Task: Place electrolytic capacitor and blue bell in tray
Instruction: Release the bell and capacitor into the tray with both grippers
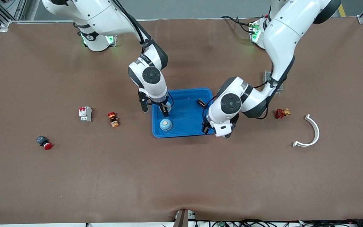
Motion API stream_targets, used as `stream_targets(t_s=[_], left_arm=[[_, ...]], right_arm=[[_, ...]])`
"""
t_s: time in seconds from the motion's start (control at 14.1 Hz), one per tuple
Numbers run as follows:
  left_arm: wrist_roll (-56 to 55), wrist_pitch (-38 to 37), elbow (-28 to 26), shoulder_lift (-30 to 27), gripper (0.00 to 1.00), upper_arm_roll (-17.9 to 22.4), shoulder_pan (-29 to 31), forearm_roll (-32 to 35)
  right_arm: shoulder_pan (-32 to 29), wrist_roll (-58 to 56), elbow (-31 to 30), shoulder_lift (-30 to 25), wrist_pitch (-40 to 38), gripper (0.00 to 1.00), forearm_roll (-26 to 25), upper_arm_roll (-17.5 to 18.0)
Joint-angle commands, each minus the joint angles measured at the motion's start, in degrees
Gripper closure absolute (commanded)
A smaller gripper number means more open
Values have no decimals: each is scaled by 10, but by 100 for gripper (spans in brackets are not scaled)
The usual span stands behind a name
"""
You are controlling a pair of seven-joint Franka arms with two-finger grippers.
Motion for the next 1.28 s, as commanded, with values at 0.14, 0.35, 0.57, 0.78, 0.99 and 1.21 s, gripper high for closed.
stream_targets(t_s=[0.14, 0.35, 0.57, 0.78, 0.99, 1.21], left_arm=[[-32, 3, -12, 6, 100, 3, -29, 8], [-34, 3, -34, 6, 100, 3, -30, 10], [-33, 3, -35, 11, 69, 3, -29, 10], [-27, 3, -29, 8, 0, 5, -29, 13], [-17, -13, 1, -10, 0, 5, -19, 15], [13, -69, 44, -36, 0, 10, -8, 52]], right_arm=[[-22, -111, 104, -2, -171, 0, -6, 1], [-73, -338, 148, -1, -269, 0, 8, 4], [-142, -494, 170, -2, -303, 0, 18, 1], [-214, -618, 204, -1, -343, 0, 17, 0], [-271, -722, 236, -1, -396, 0, 8, -1], [-326, -835, 242, 1, -398, 0, -16, -2]])
